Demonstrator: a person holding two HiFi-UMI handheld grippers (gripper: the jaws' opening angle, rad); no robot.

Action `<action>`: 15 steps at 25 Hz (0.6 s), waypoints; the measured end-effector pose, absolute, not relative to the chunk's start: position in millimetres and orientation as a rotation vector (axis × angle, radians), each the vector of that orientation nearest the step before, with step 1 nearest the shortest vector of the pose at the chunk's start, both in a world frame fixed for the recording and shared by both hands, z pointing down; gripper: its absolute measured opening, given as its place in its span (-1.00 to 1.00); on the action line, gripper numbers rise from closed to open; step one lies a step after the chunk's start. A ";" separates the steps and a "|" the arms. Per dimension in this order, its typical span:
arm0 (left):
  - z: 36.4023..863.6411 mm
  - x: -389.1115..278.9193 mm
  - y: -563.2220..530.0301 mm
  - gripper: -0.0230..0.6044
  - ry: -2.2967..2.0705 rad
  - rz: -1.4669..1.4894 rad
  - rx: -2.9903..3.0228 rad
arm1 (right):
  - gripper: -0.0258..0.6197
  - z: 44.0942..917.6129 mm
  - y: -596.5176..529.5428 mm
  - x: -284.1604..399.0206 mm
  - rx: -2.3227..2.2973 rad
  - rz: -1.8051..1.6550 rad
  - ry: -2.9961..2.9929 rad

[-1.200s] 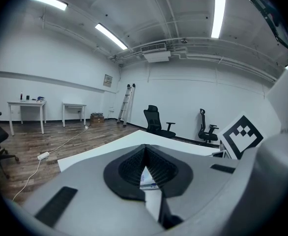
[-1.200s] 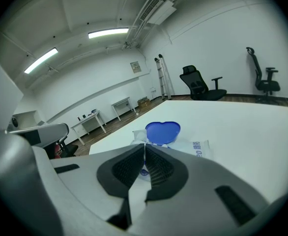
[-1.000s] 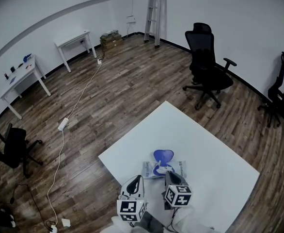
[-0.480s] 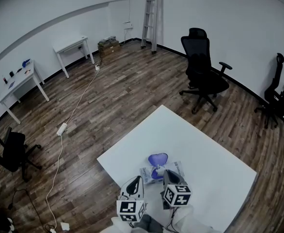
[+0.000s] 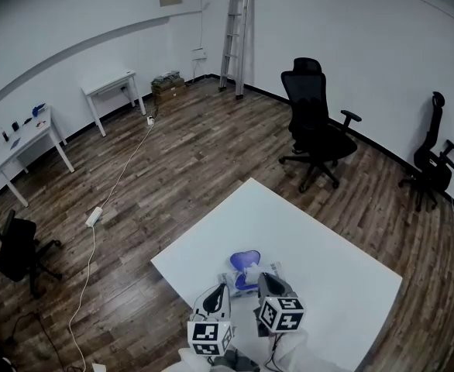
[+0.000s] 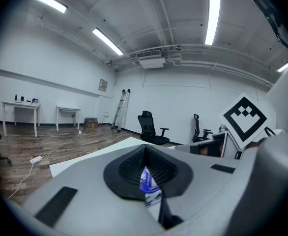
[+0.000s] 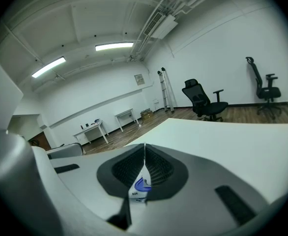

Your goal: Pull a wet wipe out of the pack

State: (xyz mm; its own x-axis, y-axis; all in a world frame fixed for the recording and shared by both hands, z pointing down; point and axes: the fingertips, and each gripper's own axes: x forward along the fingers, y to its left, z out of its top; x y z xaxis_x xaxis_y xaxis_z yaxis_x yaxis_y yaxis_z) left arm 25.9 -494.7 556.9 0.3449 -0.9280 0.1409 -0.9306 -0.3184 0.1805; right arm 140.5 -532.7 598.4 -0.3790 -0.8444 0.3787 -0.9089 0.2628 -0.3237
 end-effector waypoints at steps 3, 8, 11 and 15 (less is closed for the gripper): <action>550.5 30.7 -495.1 -0.93 -1.671 0.001 2.396 | -0.87 587.3 -531.2 140.1 1.676 0.725 -2.412; 539.0 42.4 -490.7 -0.93 -1.652 -0.025 2.433 | -0.87 571.9 -524.1 144.2 1.706 0.655 -2.423; 533.3 45.7 -488.3 -0.93 -1.649 -0.034 2.452 | -0.87 565.6 -519.0 147.6 1.730 0.629 -2.427; 530.8 44.7 -483.6 -0.93 -1.644 -0.035 2.450 | -0.87 558.1 -507.5 152.4 1.770 0.620 -2.431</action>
State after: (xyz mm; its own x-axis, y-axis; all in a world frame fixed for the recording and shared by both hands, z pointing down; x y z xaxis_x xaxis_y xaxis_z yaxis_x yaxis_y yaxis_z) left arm 44.7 -483.6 530.8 0.3844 -0.9191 0.0860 -0.9146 -0.3665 0.1709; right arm 152.4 -507.5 558.1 -0.3339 -0.8973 0.2888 -0.9261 0.2551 -0.2781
